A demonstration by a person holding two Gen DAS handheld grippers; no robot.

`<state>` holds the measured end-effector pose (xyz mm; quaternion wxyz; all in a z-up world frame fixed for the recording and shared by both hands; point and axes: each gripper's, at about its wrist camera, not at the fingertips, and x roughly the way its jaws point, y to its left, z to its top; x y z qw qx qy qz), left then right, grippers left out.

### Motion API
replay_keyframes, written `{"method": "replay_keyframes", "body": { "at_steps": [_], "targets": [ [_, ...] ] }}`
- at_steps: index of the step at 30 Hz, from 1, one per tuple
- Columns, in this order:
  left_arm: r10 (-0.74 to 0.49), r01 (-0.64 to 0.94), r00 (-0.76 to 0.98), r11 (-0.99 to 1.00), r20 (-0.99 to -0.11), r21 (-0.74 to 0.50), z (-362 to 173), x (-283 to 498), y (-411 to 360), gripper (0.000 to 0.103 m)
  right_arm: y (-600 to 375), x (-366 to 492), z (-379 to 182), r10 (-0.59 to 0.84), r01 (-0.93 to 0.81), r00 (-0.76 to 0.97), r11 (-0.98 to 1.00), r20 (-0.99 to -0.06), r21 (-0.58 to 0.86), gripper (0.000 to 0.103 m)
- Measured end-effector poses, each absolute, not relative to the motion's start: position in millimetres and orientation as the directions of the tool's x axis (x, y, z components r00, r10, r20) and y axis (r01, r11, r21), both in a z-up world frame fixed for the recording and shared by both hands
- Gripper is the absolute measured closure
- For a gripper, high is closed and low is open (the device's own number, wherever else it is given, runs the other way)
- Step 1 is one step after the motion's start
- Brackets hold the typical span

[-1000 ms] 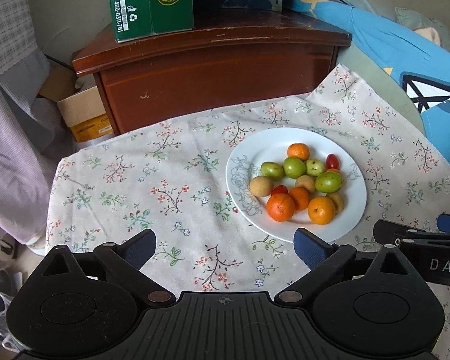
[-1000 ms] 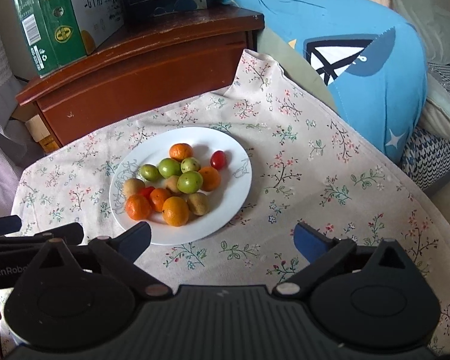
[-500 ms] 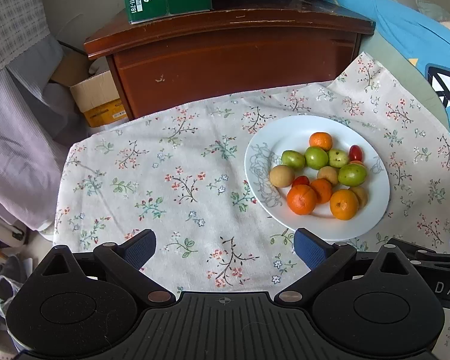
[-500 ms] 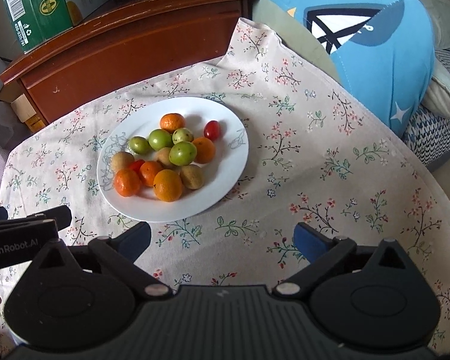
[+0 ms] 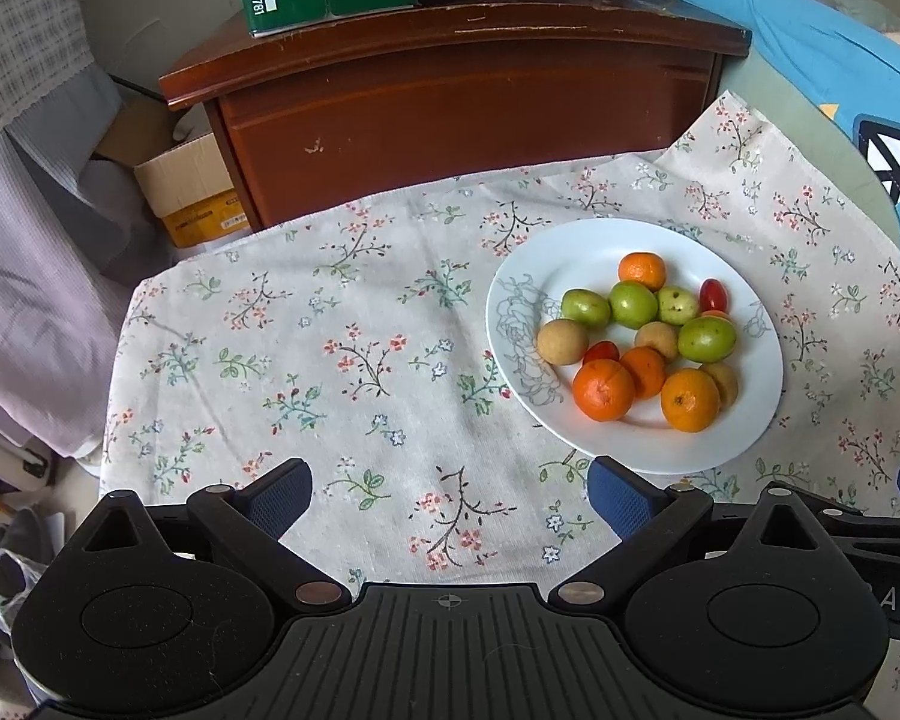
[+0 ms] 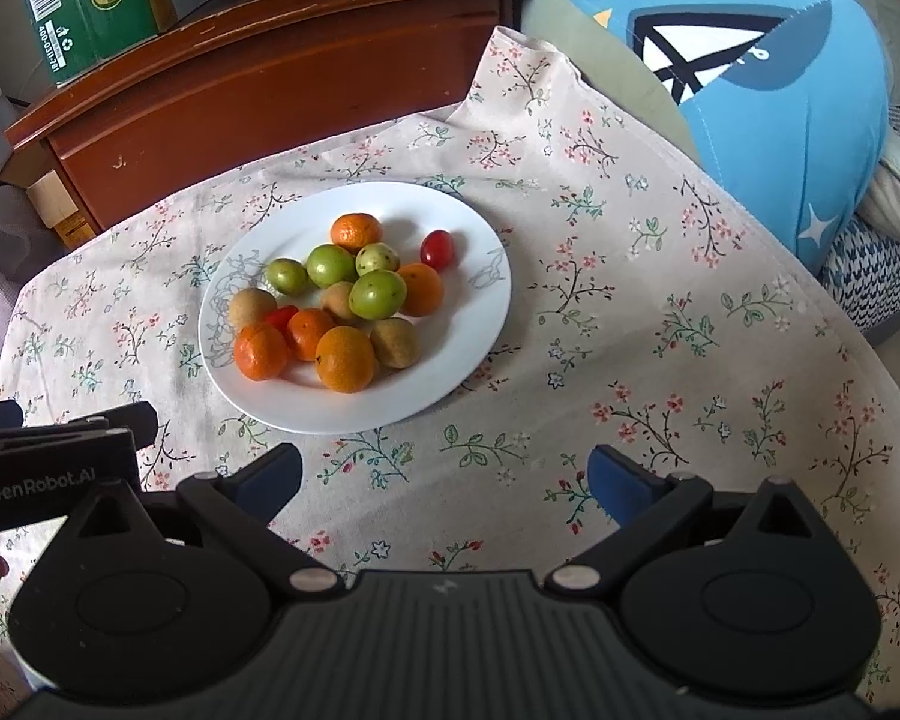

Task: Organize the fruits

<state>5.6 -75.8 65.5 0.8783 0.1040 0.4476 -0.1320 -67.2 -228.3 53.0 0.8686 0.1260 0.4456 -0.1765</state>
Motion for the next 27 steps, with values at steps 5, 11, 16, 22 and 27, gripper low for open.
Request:
{"method": "replay_keyframes", "body": {
  "at_steps": [5,11,16,22,27],
  "targets": [
    [-0.131,0.326,0.566,0.942,-0.814,0.075,64.4,5.2,-76.4,0.004,-227.6,-66.8,53.1,-0.204,0.414,0.54,0.909,-0.816,0.047,0.002],
    [-0.12,0.326,0.566,0.941,-0.816,0.088,62.9,5.2,-76.6,0.004,-226.7,-66.5,52.4,-0.208,0.411,0.538,0.911,-0.817,0.038,0.002],
    [-0.113,0.325,0.569,0.941,-0.815,0.096,62.7,5.0,-76.2,0.004,-224.9,-65.8,52.5,-0.218,0.403,0.542,0.915,-0.812,0.023,0.002],
    [-0.109,0.323,0.567,0.941,-0.816,0.099,62.7,5.0,-74.8,0.004,-225.2,-65.9,52.2,-0.217,0.395,0.55,0.918,-0.807,0.022,0.002],
    [-0.099,0.322,0.569,0.94,-0.816,0.111,62.8,4.5,-73.6,0.004,-223.1,-65.4,51.0,-0.212,0.387,0.554,0.922,-0.805,0.023,0.002]
  ]
}}
